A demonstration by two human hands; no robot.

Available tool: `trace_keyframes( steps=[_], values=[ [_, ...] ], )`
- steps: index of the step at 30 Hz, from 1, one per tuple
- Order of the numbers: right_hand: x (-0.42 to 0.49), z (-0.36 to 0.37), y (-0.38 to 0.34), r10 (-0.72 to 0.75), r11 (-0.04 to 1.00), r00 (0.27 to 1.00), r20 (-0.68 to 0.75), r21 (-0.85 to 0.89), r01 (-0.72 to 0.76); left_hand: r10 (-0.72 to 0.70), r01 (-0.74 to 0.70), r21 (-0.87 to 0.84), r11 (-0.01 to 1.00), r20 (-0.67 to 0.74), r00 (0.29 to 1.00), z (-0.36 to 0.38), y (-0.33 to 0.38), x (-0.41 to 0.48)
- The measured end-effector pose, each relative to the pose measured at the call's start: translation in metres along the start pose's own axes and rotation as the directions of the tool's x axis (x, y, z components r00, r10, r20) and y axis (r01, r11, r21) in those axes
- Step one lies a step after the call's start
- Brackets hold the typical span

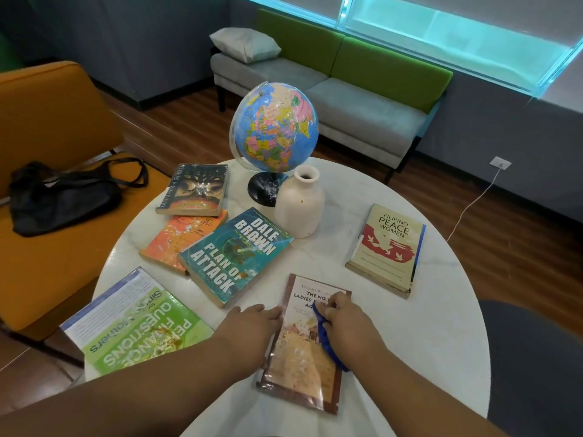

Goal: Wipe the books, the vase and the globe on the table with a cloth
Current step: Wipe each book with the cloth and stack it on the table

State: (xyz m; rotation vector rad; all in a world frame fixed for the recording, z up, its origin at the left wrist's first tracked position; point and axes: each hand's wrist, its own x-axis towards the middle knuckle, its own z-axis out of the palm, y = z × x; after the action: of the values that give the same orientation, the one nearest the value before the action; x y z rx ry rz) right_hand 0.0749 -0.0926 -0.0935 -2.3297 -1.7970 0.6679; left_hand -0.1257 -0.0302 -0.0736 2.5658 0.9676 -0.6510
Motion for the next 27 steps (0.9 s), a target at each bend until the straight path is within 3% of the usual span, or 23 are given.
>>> trace_keyframes(
  steps=[3,8,13,15,17,20,22,27],
  values=[
    [-0.008,0.004,-0.001,-0.028,1.0,0.999,0.038,0.007,0.028,0.001,-0.001,-0.003,1.0,0.0,1.0,0.001,-0.001,0.0],
    [0.0,-0.004,-0.005,0.064,0.996,0.997,0.034,0.058,-0.066,0.0,0.001,0.008,1.0,-0.011,1.0,0.003,-0.001,0.002],
    [-0.009,-0.008,-0.01,-0.017,0.996,0.996,0.088,0.092,0.008,-0.001,0.001,0.004,1.0,-0.012,1.0,0.005,-0.002,0.002],
    [-0.004,-0.01,-0.008,0.085,0.982,0.994,0.063,0.163,-0.094,0.002,-0.002,0.005,1.0,-0.013,1.0,0.004,-0.002,0.002],
    [-0.003,-0.008,-0.01,0.082,0.98,0.997,0.007,0.179,-0.082,0.003,-0.002,0.011,1.0,-0.017,1.0,0.005,-0.002,0.003],
    [-0.009,0.0,-0.015,0.025,0.997,0.996,0.084,0.07,-0.031,-0.001,0.001,0.013,1.0,-0.015,1.0,0.006,-0.003,0.004],
    [-0.013,-0.003,-0.014,0.019,0.994,0.994,0.111,0.101,-0.031,0.0,0.0,0.012,1.0,-0.014,1.0,0.006,-0.003,0.004],
    [-0.002,-0.004,-0.011,0.063,0.995,0.997,0.032,0.08,-0.065,0.01,-0.01,0.022,1.0,-0.027,1.0,0.004,-0.001,0.001]
  ],
)
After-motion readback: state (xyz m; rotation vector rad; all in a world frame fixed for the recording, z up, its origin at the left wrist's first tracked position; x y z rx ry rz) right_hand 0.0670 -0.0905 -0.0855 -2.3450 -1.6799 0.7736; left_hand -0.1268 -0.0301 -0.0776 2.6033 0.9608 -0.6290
